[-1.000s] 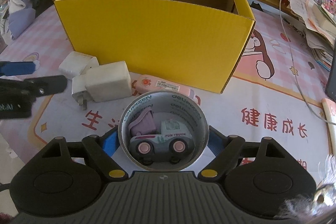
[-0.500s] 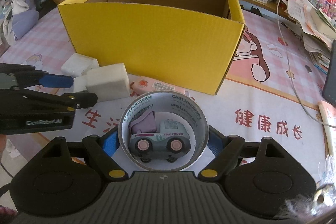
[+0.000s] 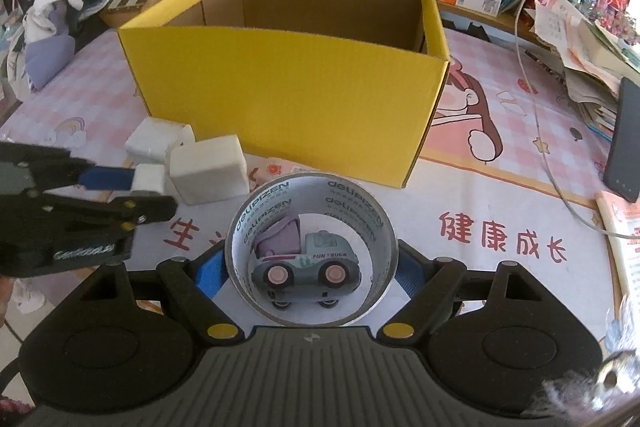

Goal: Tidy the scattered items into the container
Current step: 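Grasp the small white charger with the left tool while the right tool lifts the tape roll, then carry the charger and tape roll over the yellow box with both tools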

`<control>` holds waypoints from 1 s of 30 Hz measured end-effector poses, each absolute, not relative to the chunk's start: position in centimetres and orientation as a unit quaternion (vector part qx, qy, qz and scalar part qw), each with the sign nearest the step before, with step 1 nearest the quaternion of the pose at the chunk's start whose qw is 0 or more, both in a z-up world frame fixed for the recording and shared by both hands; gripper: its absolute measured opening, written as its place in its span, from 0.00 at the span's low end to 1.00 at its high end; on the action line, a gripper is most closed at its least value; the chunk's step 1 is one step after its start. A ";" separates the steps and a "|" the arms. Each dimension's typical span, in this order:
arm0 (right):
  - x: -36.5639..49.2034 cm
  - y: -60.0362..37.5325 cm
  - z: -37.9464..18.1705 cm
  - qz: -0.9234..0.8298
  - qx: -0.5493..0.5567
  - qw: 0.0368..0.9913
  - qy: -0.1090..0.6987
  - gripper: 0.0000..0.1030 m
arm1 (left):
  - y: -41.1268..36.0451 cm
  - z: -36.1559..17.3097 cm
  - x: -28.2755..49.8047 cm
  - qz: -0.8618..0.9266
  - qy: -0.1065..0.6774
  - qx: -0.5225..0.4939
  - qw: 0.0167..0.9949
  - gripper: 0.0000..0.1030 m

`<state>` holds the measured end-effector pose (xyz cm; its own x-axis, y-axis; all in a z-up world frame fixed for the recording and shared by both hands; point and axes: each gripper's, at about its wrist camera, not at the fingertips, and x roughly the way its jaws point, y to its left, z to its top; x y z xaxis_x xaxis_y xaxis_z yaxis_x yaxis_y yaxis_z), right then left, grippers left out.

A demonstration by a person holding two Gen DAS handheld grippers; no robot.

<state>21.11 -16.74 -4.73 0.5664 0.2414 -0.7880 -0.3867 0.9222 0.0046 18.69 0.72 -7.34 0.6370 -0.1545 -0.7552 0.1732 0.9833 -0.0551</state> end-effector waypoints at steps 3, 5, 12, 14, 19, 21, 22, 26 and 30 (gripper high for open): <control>20.8 -16.7 -4.5 0.175 -0.081 0.884 0.427 0.80 | 1.2 -7.1 17.9 -0.092 0.412 0.002 0.907 0.39; 20.6 -16.6 -4.2 0.173 -0.078 0.886 0.424 0.80 | 1.5 -6.7 17.5 -0.094 0.405 -0.001 0.909 0.39; 19.6 -16.9 -2.2 0.165 -0.057 0.908 0.380 0.80 | 2.7 -4.0 16.1 -0.099 0.365 -0.012 0.926 0.39; 19.5 -17.0 -1.6 0.165 -0.054 0.910 0.376 0.80 | 3.0 -2.9 15.7 -0.103 0.351 -0.017 0.931 0.39; 20.5 -17.0 0.9 0.180 -0.049 0.916 0.354 0.80 | 3.4 0.2 14.9 -0.120 0.313 -0.026 0.942 0.39; 21.0 -17.0 1.9 0.187 -0.046 0.919 0.345 0.80 | 3.4 1.4 15.0 -0.128 0.298 -0.025 0.946 0.39; 21.3 -17.0 2.5 0.190 -0.045 0.920 0.340 0.80 | 3.3 1.9 15.3 -0.131 0.291 -0.023 0.948 0.39; 22.2 -17.0 4.5 0.203 -0.041 0.924 0.322 0.80 | 3.2 4.0 16.9 -0.140 0.261 -0.011 0.955 0.39; 23.6 -16.9 6.4 0.217 -0.040 0.926 0.306 0.80 | 2.8 5.1 19.6 -0.145 0.242 0.015 0.959 0.39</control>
<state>23.59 -16.91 6.36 0.7188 0.3765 -0.5844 -0.4257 0.9030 0.0581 19.64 2.80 5.13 0.8410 -0.2715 -0.4680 0.2858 0.9574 -0.0418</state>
